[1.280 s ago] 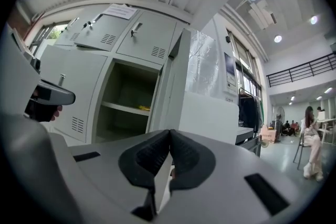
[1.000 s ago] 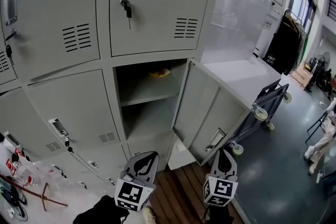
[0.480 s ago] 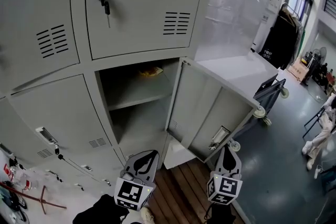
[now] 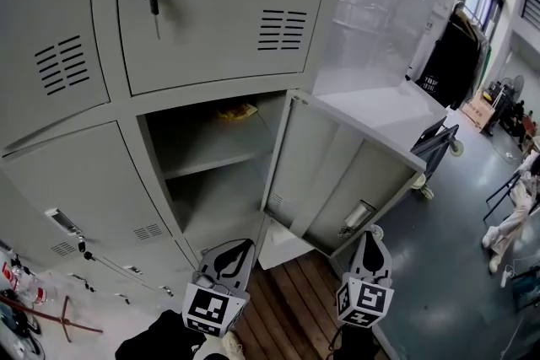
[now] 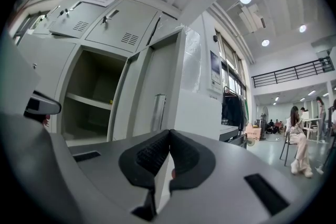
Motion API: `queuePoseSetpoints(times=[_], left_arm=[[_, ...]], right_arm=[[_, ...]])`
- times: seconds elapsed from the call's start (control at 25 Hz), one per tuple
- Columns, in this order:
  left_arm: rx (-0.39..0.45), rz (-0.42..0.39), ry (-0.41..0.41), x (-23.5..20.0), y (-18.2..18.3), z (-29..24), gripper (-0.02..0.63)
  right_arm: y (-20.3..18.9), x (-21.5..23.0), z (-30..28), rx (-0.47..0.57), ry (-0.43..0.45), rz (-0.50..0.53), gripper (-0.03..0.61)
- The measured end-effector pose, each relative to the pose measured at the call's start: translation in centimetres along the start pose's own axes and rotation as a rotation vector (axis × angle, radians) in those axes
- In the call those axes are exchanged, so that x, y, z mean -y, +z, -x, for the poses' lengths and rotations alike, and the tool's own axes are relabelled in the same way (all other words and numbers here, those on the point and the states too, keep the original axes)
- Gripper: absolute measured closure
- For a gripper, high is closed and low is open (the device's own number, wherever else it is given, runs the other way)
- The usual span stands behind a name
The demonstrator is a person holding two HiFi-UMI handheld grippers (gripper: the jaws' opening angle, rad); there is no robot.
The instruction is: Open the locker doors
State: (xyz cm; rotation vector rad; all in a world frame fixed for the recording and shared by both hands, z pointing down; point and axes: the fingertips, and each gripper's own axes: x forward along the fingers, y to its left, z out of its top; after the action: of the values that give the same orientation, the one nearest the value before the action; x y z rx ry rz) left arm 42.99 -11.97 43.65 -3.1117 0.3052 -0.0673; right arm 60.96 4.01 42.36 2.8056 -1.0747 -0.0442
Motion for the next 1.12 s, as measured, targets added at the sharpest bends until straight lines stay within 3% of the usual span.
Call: queuePoseSetpoints(times=[0.68,1.12], left_arm=[[0.025,0.005,0.049,-0.1,1.1,3.4,0.589],[0.026,-0.022,0.135,-0.9,2.8,10.2,0.589]], right_arm=[[0.9,-0.3,1.5,0.008,0.005,-0.001,0.563],[3.4,-5.6,6.6,0.066,0.121,0.002,0.563]])
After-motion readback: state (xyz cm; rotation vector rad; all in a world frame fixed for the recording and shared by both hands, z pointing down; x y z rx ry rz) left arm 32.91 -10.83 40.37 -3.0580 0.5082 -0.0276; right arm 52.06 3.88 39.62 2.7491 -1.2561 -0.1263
